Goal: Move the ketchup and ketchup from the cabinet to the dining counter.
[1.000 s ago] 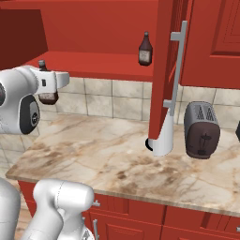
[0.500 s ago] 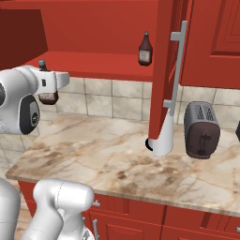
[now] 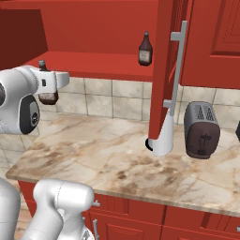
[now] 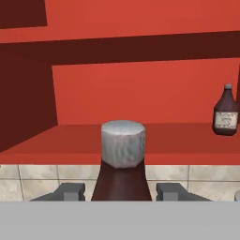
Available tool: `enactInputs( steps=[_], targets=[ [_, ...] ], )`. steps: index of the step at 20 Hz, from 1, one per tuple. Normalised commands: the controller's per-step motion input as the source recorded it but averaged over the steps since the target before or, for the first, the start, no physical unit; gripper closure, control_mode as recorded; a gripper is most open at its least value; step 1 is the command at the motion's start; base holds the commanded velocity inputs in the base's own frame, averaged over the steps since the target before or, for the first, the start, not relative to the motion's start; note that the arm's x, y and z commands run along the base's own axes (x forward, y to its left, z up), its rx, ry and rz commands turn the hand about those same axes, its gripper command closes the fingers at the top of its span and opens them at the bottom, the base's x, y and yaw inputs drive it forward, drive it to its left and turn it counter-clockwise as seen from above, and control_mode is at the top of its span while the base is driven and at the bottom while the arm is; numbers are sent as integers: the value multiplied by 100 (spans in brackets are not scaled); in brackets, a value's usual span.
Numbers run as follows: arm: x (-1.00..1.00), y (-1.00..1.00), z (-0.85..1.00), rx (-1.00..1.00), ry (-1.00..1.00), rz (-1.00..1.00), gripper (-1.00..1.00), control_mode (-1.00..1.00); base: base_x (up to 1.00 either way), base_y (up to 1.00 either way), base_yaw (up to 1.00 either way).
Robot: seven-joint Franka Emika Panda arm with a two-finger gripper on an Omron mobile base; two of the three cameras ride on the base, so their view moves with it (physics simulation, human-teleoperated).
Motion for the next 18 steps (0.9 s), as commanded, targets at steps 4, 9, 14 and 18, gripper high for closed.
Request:
enactInputs(
  steps=[4,9,14,18],
  targets=[
    [-12,0,0,0,0,0,100,-100,0,0,0],
    [-53,-2,-3,0,-1,0,100,-100,0,0,0],
    [-46,-2,-3,0,0,0,100,-100,0,0,0],
    [-1,-4,0,0,14,-3,100,-100,0,0,0]
  ],
)
